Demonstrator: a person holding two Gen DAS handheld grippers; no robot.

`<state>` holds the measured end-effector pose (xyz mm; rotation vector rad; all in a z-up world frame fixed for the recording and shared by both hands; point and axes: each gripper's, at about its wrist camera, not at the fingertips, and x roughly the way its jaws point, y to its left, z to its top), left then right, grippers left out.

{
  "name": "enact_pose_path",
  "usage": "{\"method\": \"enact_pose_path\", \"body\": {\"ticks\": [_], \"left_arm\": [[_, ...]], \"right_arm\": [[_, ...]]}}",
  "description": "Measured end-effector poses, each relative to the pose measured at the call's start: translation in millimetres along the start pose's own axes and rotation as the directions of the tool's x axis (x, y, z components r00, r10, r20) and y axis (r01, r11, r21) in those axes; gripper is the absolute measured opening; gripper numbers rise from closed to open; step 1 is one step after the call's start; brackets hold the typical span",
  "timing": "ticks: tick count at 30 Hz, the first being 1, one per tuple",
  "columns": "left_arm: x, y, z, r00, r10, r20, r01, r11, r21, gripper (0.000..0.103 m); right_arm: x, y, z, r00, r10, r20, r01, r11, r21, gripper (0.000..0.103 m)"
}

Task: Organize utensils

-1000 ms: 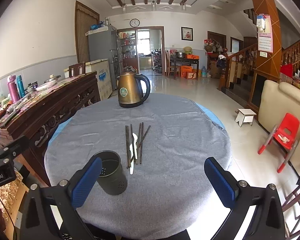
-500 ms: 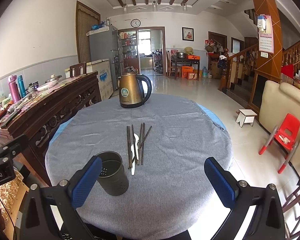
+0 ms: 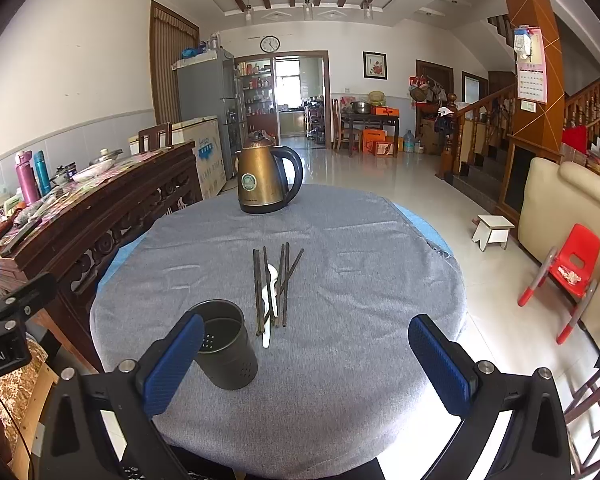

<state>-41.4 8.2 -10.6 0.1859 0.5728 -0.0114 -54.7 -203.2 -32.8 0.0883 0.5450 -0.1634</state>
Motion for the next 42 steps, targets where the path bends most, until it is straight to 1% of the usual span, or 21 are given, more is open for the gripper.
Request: {"method": "enact_pose_path", "body": {"ticks": [17, 21, 29, 32, 36, 39, 40, 42], "left_arm": [[5, -1, -4, 1.0, -0.004, -0.017, 0.004, 1.0, 0.003, 0.103], [15, -1, -4, 0.999, -0.01, -0.031, 0.01, 1.0, -0.004, 0.103], [51, -4, -4, 0.994, -0.033, -0.104, 0.029, 0.999, -0.036, 0.103], [65, -4, -4, 0.991, -0.034, -0.132, 0.029, 0.999, -0.046, 0.103], [93, 0, -3, 0.981, -0.051, -0.189, 0.039, 0.997, -0.067, 0.103], [124, 4, -1, 0.967, -0.085, -0.241, 0.066, 0.994, -0.087, 0.103], [136, 6, 0, 0.961, -0.097, -0.261, 0.074, 0.993, -0.094, 0.103], [161, 7, 3, 0.944, -0.138, -0.299, 0.108, 0.987, -0.115, 0.103]], "right_arm": [[5, 0, -3, 1.0, 0.007, -0.024, -0.006, 1.0, 0.016, 0.103], [10, -3, -4, 0.999, 0.004, -0.033, -0.003, 1.0, 0.02, 0.103], [29, -10, -4, 0.998, -0.021, -0.063, 0.023, 0.999, 0.024, 0.103], [41, -14, -1, 0.997, -0.015, -0.076, 0.017, 0.999, 0.028, 0.103], [69, -23, 6, 0.995, 0.005, -0.104, 0.0, 0.999, 0.045, 0.103], [98, -32, 14, 0.989, 0.032, -0.142, -0.022, 0.997, 0.07, 0.103], [116, -38, 18, 0.985, 0.05, -0.167, -0.036, 0.996, 0.087, 0.102], [142, -45, 24, 0.975, 0.071, -0.209, -0.049, 0.993, 0.112, 0.089]]}}
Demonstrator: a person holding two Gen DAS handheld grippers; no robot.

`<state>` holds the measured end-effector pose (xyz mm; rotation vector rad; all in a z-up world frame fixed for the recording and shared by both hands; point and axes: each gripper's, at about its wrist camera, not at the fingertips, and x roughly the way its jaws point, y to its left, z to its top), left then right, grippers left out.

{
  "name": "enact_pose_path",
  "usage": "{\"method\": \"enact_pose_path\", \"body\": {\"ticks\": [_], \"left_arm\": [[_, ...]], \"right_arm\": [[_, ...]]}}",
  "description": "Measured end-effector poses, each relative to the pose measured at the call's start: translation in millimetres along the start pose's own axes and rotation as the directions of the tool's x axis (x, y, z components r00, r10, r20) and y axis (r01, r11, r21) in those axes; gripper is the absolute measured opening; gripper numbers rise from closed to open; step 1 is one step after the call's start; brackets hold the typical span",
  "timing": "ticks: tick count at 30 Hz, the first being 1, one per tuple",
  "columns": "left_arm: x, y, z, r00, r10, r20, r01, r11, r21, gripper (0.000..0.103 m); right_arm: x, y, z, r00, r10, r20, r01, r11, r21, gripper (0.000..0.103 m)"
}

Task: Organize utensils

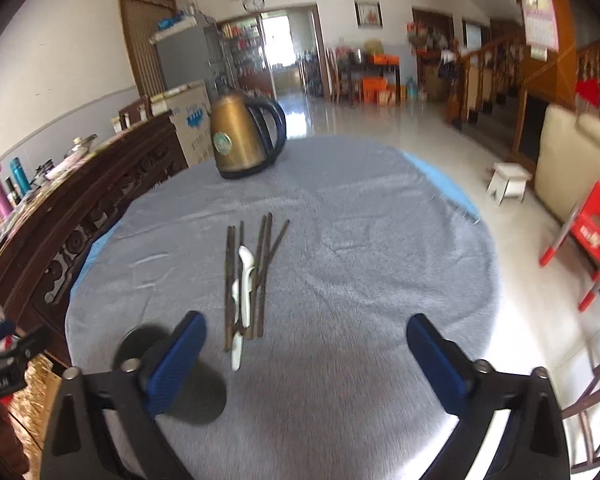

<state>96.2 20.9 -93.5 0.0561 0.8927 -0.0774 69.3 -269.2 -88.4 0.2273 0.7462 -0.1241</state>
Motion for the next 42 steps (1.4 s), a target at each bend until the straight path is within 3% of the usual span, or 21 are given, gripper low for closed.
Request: {"method": "enact_pose_path", "body": {"ticks": [3, 7, 9, 11, 13, 18, 22, 29, 31, 36, 42], "left_arm": [[38, 2, 25, 0.997, -0.057, -0.06, 0.057, 0.998, -0.014, 0.103], [84, -8, 61, 0.994, -0.081, -0.074, 0.081, 0.997, 0.001, 0.101], [113, -17, 79, 0.99, -0.096, -0.107, 0.098, 0.995, 0.013, 0.089], [141, -25, 94, 0.977, -0.137, -0.166, 0.14, 0.99, 0.005, 0.069], [166, -35, 107, 0.961, -0.179, -0.213, 0.181, 0.983, -0.012, 0.068], [207, -58, 127, 0.943, -0.193, -0.273, 0.195, 0.981, -0.02, 0.068], [233, -66, 139, 0.917, -0.23, -0.325, 0.221, 0.973, -0.067, 0.056], [264, -77, 149, 0.887, -0.25, -0.389, 0.218, 0.968, -0.125, 0.044], [271, -81, 150, 0.886, -0.229, -0.402, 0.195, 0.973, -0.125, 0.044], [277, -93, 155, 0.907, -0.168, -0.386, 0.152, 0.986, -0.073, 0.044], [283, -119, 156, 0.933, -0.045, -0.357, 0.085, 0.992, 0.096, 0.044]], "right_arm": [[48, -13, 21, 0.995, 0.067, -0.078, -0.063, 0.997, 0.055, 0.076], [125, -24, 51, 0.965, 0.181, -0.188, -0.158, 0.979, 0.13, 0.055], [158, -22, 64, 0.952, 0.223, -0.211, -0.192, 0.969, 0.156, 0.046], [189, -19, 75, 0.933, 0.257, -0.251, -0.214, 0.959, 0.186, 0.039], [214, -15, 84, 0.918, 0.272, -0.289, -0.213, 0.952, 0.22, 0.036], [262, -6, 103, 0.904, 0.242, -0.354, -0.146, 0.95, 0.277, 0.025], [292, -2, 112, 0.891, 0.212, -0.402, -0.081, 0.945, 0.318, 0.024], [307, 15, 116, 0.894, 0.1, -0.437, 0.004, 0.973, 0.232, 0.024], [307, 18, 117, 0.895, 0.088, -0.436, 0.006, 0.978, 0.208, 0.023], [311, 13, 116, 0.899, 0.097, -0.427, -0.011, 0.98, 0.2, 0.011], [302, 0, 112, 0.902, 0.121, -0.416, -0.034, 0.977, 0.209, 0.009]]}}
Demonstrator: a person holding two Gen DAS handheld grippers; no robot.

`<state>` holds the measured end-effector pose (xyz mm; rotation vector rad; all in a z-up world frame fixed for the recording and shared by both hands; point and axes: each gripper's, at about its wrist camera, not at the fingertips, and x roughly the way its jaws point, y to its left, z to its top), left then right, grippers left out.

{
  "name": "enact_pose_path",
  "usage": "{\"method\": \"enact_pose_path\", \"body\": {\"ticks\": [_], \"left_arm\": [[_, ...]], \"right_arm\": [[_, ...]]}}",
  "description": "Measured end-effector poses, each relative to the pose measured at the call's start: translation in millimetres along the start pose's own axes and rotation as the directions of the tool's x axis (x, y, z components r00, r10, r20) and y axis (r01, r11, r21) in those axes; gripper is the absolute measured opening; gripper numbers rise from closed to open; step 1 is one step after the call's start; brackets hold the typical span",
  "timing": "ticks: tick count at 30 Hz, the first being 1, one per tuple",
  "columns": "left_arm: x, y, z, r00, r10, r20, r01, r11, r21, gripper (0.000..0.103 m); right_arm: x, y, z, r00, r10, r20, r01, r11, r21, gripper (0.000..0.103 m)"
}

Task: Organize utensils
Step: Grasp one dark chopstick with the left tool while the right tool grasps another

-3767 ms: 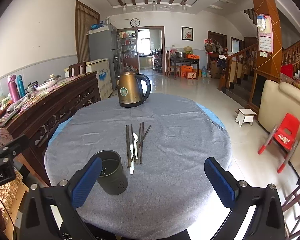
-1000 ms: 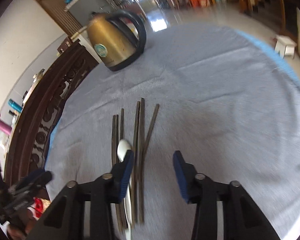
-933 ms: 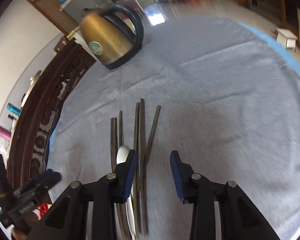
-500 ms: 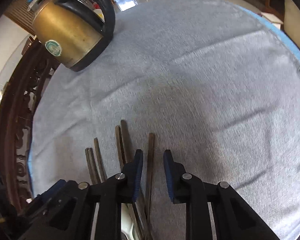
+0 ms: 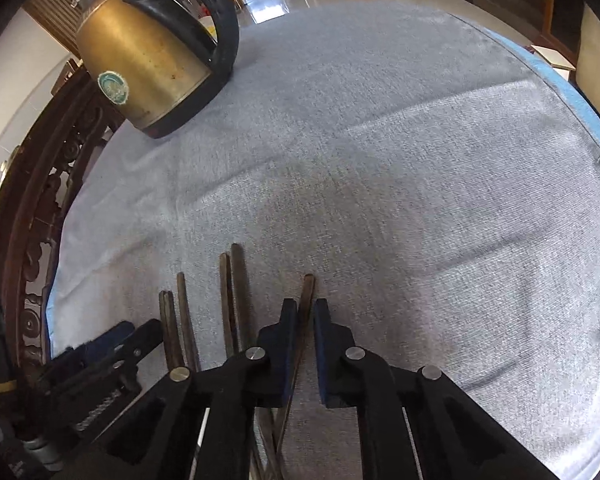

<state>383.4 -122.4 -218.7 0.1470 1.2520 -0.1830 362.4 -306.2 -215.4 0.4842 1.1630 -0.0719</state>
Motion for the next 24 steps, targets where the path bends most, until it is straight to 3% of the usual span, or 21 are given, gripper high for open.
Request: {"method": "enact_pose_path", "body": {"ticks": [5, 9, 14, 22, 24], "left_arm": [[5, 16, 16, 1.0, -0.012, -0.015, 0.011, 0.999, -0.032, 0.034], [4, 27, 18, 0.984, -0.168, -0.054, 0.163, 0.983, -0.086, 0.034], [6, 11, 20, 0.969, -0.233, -0.079, 0.226, 0.97, -0.095, 0.034], [7, -23, 36, 0.99, -0.126, -0.069, 0.124, 0.991, -0.04, 0.034], [7, -24, 40, 0.992, -0.105, -0.067, 0.102, 0.994, -0.042, 0.027]], "right_arm": [[-8, -20, -3, 1.0, 0.026, 0.001, -0.026, 0.999, 0.04, 0.008], [-9, -32, -2, 0.998, 0.065, 0.006, -0.065, 0.995, 0.074, 0.008], [-10, -27, -2, 0.999, 0.046, 0.019, -0.047, 0.998, 0.05, 0.008], [-14, -38, -5, 0.996, 0.085, 0.016, -0.086, 0.995, 0.054, 0.008], [-13, -35, -6, 0.996, 0.084, 0.019, -0.084, 0.995, 0.053, 0.008]]}}
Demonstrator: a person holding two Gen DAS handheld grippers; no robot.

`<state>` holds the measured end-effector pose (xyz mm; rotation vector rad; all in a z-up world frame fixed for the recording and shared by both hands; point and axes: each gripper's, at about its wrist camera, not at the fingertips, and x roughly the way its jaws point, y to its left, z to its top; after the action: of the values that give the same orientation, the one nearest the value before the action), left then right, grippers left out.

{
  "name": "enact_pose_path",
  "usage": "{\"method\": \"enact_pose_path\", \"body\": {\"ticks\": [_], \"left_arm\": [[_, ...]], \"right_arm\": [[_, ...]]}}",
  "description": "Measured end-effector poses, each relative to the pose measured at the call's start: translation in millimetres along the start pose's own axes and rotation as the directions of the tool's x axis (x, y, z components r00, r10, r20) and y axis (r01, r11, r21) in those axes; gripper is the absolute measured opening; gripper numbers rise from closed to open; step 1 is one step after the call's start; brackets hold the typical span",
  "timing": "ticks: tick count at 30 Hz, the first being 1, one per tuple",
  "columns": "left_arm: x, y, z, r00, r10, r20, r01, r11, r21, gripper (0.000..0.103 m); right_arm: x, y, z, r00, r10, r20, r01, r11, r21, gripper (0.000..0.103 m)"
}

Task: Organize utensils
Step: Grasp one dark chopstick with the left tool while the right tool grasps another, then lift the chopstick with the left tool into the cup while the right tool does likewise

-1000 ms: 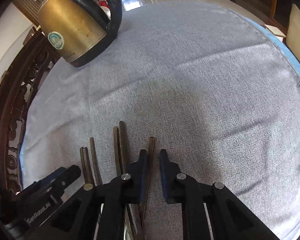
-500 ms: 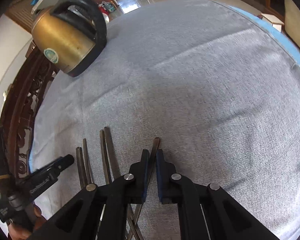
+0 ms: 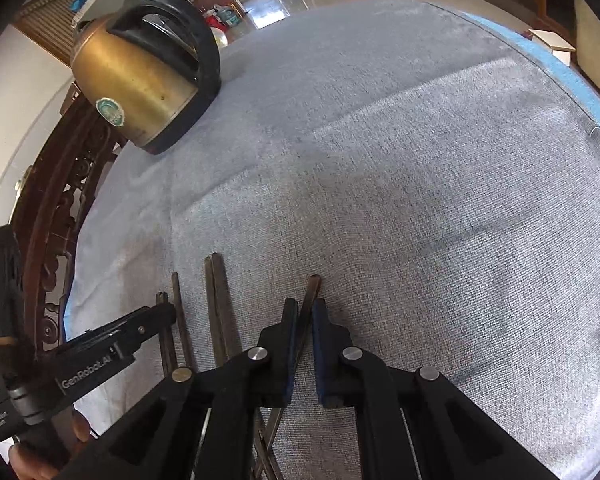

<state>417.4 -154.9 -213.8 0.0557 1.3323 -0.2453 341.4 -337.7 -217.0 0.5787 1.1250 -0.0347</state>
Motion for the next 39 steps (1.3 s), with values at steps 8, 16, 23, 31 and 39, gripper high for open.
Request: {"method": "enact_pose_path", "body": {"ticks": [8, 16, 23, 31, 39], "left_arm": [[5, 41, -8, 0.996, -0.092, -0.019, 0.091, 0.995, -0.036, 0.012], [-25, 76, -21, 0.984, -0.171, 0.041, 0.174, 0.982, -0.069, 0.012], [-57, 81, -21, 0.95, -0.288, 0.122, 0.294, 0.955, -0.039, 0.011], [-102, 101, -45, 0.885, -0.426, 0.188, 0.432, 0.902, 0.008, 0.012], [-93, 106, -45, 0.917, -0.36, 0.174, 0.366, 0.931, 0.0, 0.012]], "right_arm": [[0, -2, -1, 1.0, 0.026, 0.007, -0.026, 1.0, 0.006, 0.008], [-5, -1, -8, 1.0, 0.015, 0.014, -0.015, 1.0, 0.011, 0.003], [-24, -4, -12, 0.997, 0.042, 0.064, -0.043, 0.999, 0.011, 0.003], [-47, 2, -14, 0.987, 0.114, 0.115, -0.113, 0.993, -0.021, 0.003], [-43, -13, -10, 0.992, 0.112, 0.055, -0.116, 0.991, 0.063, 0.007]]}}
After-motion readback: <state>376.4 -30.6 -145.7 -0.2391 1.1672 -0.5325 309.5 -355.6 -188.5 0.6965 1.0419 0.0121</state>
